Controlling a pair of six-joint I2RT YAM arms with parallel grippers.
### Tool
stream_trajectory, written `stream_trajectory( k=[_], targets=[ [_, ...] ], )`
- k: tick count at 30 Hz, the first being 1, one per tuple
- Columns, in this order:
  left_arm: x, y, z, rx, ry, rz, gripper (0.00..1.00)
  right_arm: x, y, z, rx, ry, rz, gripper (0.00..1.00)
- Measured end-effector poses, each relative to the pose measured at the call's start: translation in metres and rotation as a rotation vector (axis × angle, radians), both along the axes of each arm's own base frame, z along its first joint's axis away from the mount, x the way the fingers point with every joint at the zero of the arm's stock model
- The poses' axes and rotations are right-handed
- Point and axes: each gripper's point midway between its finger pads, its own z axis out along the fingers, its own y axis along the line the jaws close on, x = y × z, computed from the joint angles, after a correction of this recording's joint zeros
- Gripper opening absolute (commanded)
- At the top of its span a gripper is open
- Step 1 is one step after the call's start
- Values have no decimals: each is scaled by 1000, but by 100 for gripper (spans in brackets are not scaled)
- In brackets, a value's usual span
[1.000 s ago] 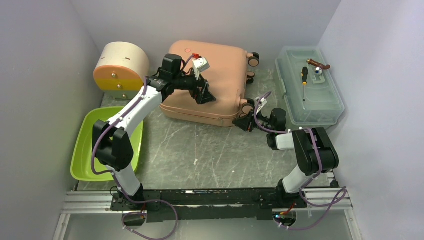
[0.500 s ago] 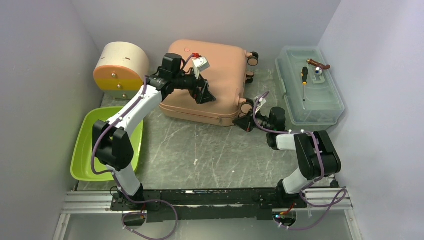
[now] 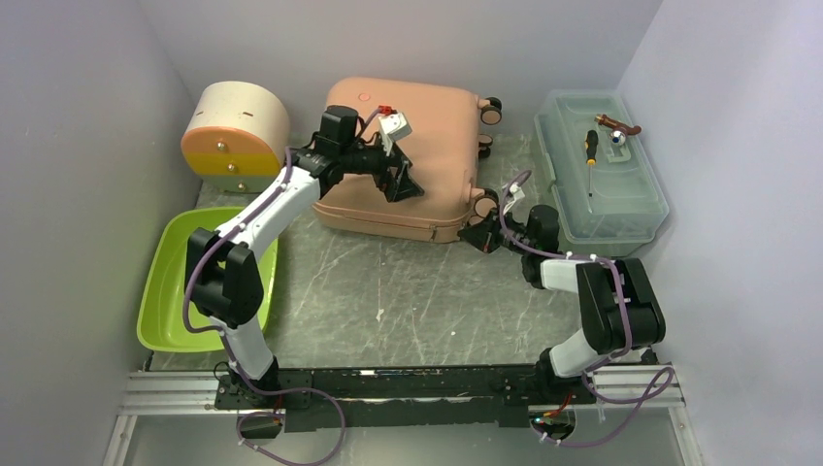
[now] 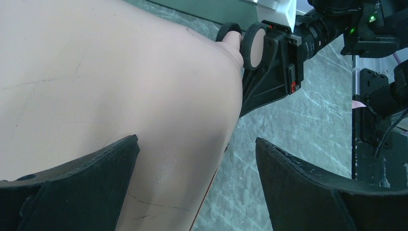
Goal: Open, take out, and arrange the luggage
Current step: Adjust the wheels of the luggage at the center of the board.
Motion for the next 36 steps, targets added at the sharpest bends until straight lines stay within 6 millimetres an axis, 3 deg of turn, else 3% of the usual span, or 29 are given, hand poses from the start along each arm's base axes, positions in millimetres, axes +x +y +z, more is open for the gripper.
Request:
stream_trajectory(
  k=[19,29,36],
  targets=[
    [3,-9,-5,-28,-61,-35,99,12,-17,1,56,3,-16,0],
    [0,-9,3,-21,-32,-46,98,23,-38,-1,-64,35,21,0],
    [-19,-11,8,26,39,-91,99,16,-49,-7,-201,-18,62,0]
  ],
)
